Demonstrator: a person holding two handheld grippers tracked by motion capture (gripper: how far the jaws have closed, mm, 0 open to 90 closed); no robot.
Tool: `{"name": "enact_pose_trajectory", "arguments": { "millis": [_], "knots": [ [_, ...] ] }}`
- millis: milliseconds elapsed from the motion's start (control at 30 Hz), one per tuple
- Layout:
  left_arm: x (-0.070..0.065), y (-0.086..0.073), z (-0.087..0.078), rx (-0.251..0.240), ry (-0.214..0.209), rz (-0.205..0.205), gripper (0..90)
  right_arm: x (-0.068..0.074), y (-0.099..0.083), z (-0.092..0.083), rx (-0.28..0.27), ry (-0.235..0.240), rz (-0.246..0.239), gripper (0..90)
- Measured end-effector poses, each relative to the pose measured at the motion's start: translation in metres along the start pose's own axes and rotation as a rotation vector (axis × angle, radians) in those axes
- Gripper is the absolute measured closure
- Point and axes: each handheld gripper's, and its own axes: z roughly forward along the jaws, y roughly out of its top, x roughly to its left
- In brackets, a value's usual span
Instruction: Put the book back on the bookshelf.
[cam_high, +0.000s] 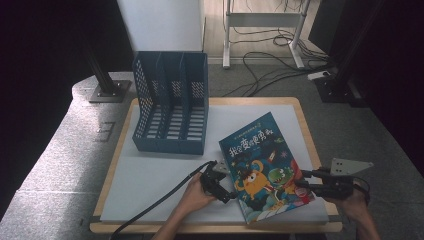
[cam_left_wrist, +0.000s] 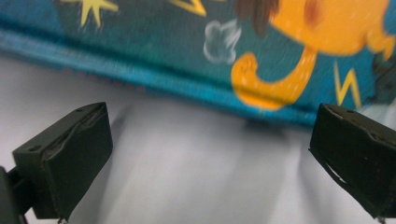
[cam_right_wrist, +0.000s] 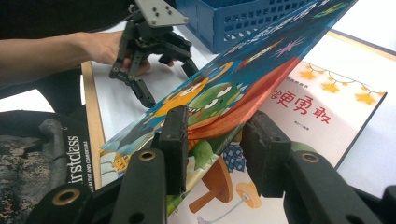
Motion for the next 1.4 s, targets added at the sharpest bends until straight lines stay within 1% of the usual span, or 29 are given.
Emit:
{"name": "enact_pose_trajectory", "arguments": {
  "millis": [100,167,300,367,433,500,567,667,767,867,933,967,1000,1033,1067,1267,1400],
  "knots": [
    [0.004,0.003,0.001,-0.026,-0.031,-0.015,0.0,0.000,0.002,0.000,0.005,0.002,-0.009,61.3],
    [0.008,0.004,0.001,-0.041,-0.041,-0.030,0.0,0.001,0.003,0.000,0.008,0.006,-0.014,61.2],
    [0.014,0.008,0.004,-0.045,-0.071,-0.061,0.0,0.001,0.004,0.000,0.007,0.011,-0.025,61.3],
    [0.017,0.010,0.005,-0.048,-0.096,-0.081,0.0,0.001,0.003,0.000,0.005,0.012,-0.026,61.3],
    [0.018,0.010,0.005,-0.053,-0.098,-0.082,0.0,0.000,0.002,0.000,0.003,0.015,-0.019,61.3],
    [0.017,0.010,0.005,-0.059,-0.095,-0.076,0.0,-0.001,0.001,-0.001,0.004,0.017,-0.006,61.2],
    [0.017,0.010,0.004,-0.064,-0.093,-0.072,0.0,-0.004,0.000,-0.001,0.014,0.025,0.017,61.1],
    [0.018,0.011,0.004,-0.089,-0.102,-0.080,0.0,-0.007,-0.002,-0.002,0.019,0.040,0.038,61.0],
    [0.019,0.012,0.004,-0.110,-0.118,-0.088,0.0,-0.009,-0.002,-0.003,0.034,0.047,0.057,61.0],
    [0.019,0.013,0.003,-0.119,-0.115,-0.083,0.0,-0.011,-0.002,-0.003,0.059,0.050,0.078,60.8],
    [0.018,0.015,0.002,-0.118,-0.109,-0.076,0.0,-0.012,-0.002,-0.003,0.078,0.041,0.096,60.3],
    [0.018,0.016,0.002,-0.123,-0.104,-0.074,0.0,-0.012,-0.003,-0.003,0.094,0.036,0.104,57.8],
    [0.018,0.016,0.001,-0.127,-0.100,-0.075,0.0,-0.012,-0.004,-0.002,0.117,0.020,0.095,55.8],
    [0.019,0.017,0.000,-0.130,-0.098,-0.079,0.0,-0.012,-0.005,-0.001,0.144,0.004,0.101,54.9],
    [0.020,0.017,-0.002,-0.136,-0.102,-0.085,0.0,-0.012,-0.006,0.000,0.158,-0.008,0.113,54.8],
    [0.021,0.021,-0.007,-0.143,-0.114,-0.092,0.0,-0.019,-0.017,0.002,0.176,-0.023,0.184,54.7],
    [0.023,0.023,-0.007,-0.157,-0.126,-0.108,0.0,-0.022,-0.021,0.004,0.196,-0.037,0.222,54.6]
  ]
}}
